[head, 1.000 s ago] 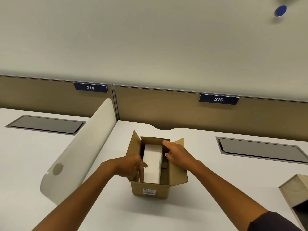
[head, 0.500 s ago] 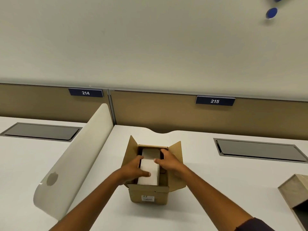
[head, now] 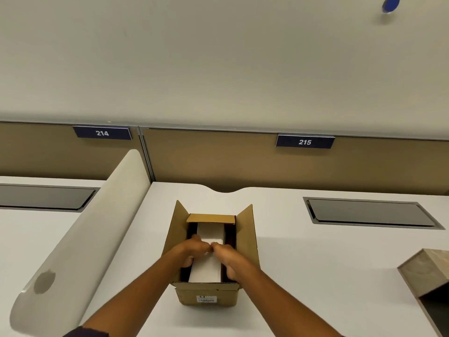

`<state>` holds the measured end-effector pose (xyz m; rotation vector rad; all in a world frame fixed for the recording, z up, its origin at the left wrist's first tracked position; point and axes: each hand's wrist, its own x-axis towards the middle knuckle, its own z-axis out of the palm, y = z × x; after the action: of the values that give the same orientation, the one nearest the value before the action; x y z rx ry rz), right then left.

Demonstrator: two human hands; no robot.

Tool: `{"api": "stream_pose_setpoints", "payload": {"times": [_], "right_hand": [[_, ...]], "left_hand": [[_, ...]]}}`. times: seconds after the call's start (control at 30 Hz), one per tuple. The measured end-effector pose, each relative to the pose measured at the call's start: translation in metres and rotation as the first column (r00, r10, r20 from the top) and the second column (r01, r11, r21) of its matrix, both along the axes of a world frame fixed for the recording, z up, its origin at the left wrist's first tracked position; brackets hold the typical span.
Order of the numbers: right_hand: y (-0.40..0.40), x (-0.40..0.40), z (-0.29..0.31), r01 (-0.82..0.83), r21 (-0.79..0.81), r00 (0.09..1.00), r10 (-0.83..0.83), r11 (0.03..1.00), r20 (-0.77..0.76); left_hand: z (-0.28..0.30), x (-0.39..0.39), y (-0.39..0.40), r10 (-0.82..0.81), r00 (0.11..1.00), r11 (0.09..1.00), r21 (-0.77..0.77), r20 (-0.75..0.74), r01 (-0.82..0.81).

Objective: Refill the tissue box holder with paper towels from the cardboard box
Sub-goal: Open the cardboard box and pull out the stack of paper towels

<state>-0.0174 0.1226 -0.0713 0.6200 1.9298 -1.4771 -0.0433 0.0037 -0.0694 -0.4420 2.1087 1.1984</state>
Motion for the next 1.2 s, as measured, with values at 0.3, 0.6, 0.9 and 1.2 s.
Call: {"api": "stream_pose_setpoints", "payload": {"times": [0.3, 0.6, 0.9, 1.2], "right_hand": [[-0.016, 0.002, -0.009, 0.074, 0.039, 0.997, -0.074, 0.997, 0.020], [-0.015, 0.002, -0.006, 0.142, -0.023, 0.990, -0.141, 0.990, 0.013], [-0.010, 0.001, 0.002, 0.112, -0.119, 0.994, -0.111, 0.986, 0.021], [-0.009, 0.005, 0.016, 0.114, -0.263, 0.993, -0.106, 0.958, 0.045]], "left_hand": [[-0.024, 0.002, 0.004, 0.136, 0.990, 0.989, 0.058, -0.045, -0.133], [-0.017, 0.003, 0.004, 0.228, 0.974, 0.967, 0.124, -0.015, -0.224], [-0.004, 0.009, 0.002, 0.224, 0.974, 0.945, 0.238, 0.025, -0.223], [0.019, 0.012, -0.011, 0.154, 0.980, 0.921, 0.342, 0.123, -0.187]]}}
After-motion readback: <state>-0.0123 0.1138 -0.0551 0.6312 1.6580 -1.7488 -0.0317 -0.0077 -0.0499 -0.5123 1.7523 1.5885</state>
